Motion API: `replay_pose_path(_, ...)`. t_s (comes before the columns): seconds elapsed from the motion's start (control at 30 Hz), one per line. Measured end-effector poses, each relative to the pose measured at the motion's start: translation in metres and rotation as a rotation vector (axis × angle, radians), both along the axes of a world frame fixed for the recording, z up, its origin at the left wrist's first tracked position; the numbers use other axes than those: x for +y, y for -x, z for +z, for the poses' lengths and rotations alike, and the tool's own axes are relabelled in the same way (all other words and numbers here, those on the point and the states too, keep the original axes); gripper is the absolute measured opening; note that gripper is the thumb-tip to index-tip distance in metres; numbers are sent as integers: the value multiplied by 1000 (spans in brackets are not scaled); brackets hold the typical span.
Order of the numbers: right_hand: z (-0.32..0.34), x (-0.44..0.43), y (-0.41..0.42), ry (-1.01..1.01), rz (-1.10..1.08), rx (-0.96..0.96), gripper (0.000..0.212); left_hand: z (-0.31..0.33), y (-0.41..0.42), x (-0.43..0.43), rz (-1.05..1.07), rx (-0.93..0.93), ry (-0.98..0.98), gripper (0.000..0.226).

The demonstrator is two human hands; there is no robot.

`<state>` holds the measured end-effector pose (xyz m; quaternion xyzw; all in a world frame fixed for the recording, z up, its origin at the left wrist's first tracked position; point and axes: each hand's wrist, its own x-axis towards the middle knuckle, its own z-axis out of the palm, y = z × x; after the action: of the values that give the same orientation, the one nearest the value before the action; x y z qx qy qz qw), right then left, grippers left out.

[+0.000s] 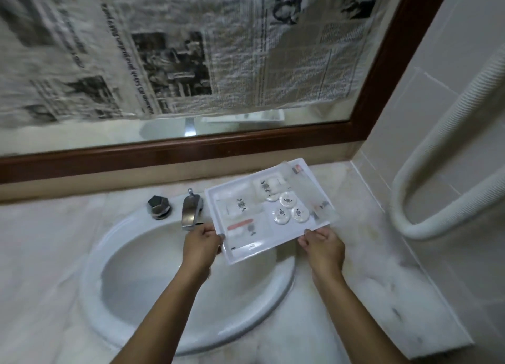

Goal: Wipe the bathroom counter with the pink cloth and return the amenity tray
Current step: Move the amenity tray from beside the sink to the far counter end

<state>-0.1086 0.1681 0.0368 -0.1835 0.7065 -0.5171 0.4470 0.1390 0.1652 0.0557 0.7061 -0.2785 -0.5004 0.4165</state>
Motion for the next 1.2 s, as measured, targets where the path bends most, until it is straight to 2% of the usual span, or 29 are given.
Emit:
replay_pose_path(0.1,16,40,-51,12,93,38,8,14,-56,53,72,47,25,14)
replay_pose_path(0.27,43,108,-147,75,211,-57,19,37,-150,156,198,77,70,13)
replay_pose_path(0.4,53,156,-227,107,369,-140,12,54,-225,235,310,50,109,15)
replay_pose_path(0.6,58,201,-336,65,627,-135,21,62,-327,329,476,-7,119,16)
replay_pose_path(0.77,64,207,-416,48,799,-151,11,58,-386,375,646,-29,146,15)
replay_pose_path(0.97,67,191,-509,52,941,-232,9,49,-443,401,838,-25,143,13)
replay_pose_path(1.13,58,178,-588,12,1050,-306,18,52,-494,410,985,-9,132,13)
replay_pose_path(1.2,56,175,-614,-1,1110,-309,12,53,-513,414,1030,-4,132,13)
